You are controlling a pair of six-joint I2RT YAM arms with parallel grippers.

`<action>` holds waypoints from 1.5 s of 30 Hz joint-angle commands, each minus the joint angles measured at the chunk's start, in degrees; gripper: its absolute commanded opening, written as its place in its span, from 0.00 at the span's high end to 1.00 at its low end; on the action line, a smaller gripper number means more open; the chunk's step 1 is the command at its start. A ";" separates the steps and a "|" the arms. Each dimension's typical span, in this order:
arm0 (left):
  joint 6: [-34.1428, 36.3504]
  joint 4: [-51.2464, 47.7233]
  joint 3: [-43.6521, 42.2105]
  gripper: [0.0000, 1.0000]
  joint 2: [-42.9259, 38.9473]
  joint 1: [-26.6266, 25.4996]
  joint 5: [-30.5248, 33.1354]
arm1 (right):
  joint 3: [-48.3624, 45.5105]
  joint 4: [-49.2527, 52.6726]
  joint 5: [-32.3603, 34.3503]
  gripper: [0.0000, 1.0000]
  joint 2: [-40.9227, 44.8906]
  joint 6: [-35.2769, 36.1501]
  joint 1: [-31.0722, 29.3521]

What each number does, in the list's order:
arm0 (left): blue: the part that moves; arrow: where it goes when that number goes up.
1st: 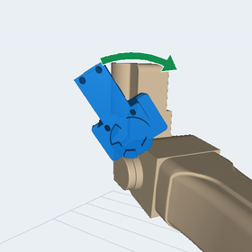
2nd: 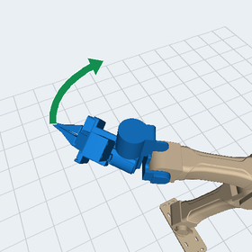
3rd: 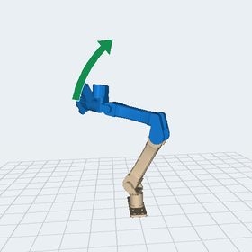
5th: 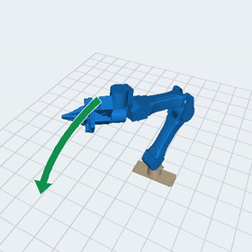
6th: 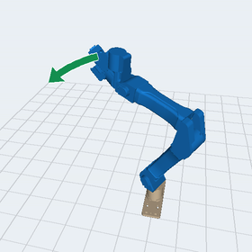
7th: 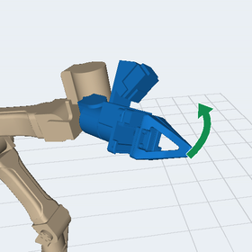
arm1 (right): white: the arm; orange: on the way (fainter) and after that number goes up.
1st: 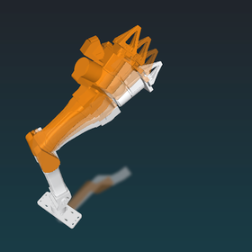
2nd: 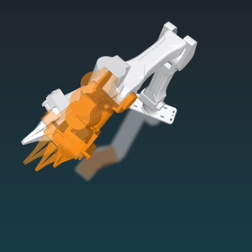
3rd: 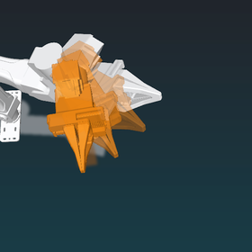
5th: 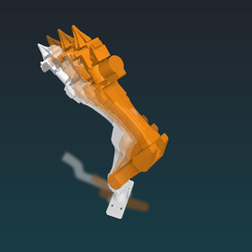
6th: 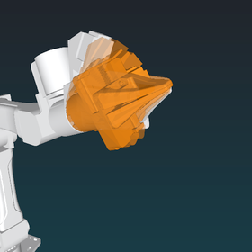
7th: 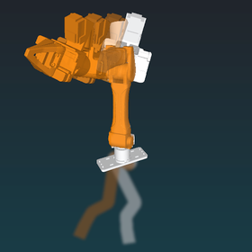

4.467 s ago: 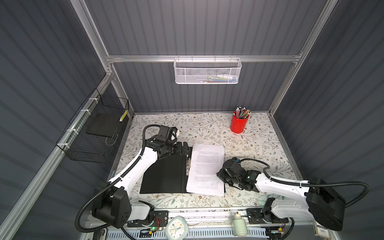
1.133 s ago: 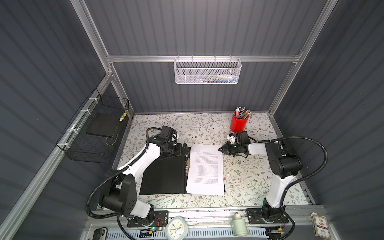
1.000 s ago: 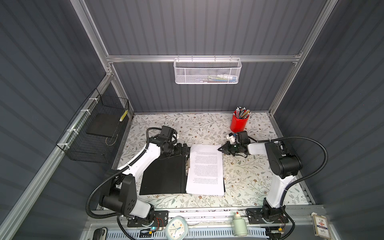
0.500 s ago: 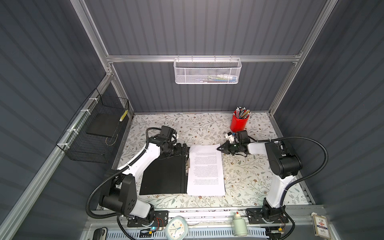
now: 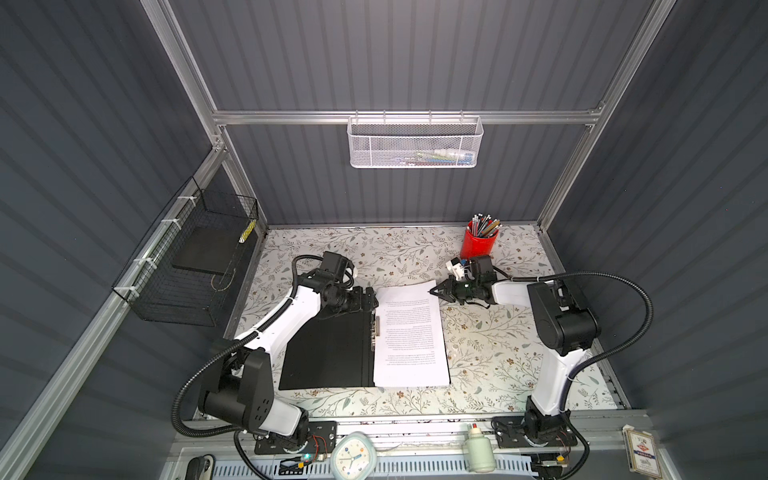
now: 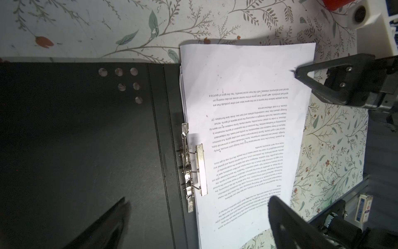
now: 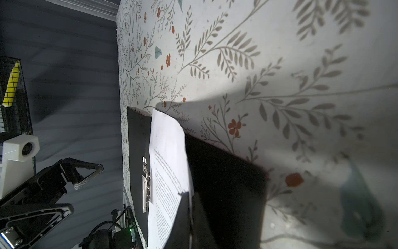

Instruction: Put the files into the folder

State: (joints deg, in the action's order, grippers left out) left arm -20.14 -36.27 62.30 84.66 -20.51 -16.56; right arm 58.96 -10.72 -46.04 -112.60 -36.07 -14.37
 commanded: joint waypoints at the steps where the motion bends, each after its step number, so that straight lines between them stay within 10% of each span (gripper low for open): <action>1: 1.24 -1.10 0.10 0.00 -0.21 0.39 -0.16 | 1.14 -0.20 -1.04 0.95 -1.12 -0.53 -0.43; 11: -0.25 -0.51 -0.11 0.00 0.20 0.89 -1.50 | 1.42 -0.86 -1.06 0.78 -1.49 -1.03 -0.84; 15: -5.54 2.31 -2.83 0.00 0.01 8.04 -9.41 | 1.68 -0.40 0.01 0.58 -0.67 -1.72 -0.76; 22: -5.96 -1.51 -3.98 0.00 -1.93 18.42 -3.22 | 2.72 11.67 12.57 0.29 4.50 -0.18 -0.09; 31: -6.39 0.19 -8.85 0.00 -2.10 33.59 4.96 | -10.32 12.98 15.03 0.14 17.11 -1.61 -0.21; 45: -5.92 6.71 -12.42 0.00 5.07 37.39 6.02 | -23.15 7.36 10.39 0.01 25.75 -5.72 -2.07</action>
State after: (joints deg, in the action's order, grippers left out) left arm -25.78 -30.37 50.09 88.71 16.60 -11.55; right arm 36.86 -1.04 -33.93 -87.13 -40.40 -16.08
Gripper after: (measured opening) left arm 0.997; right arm 0.988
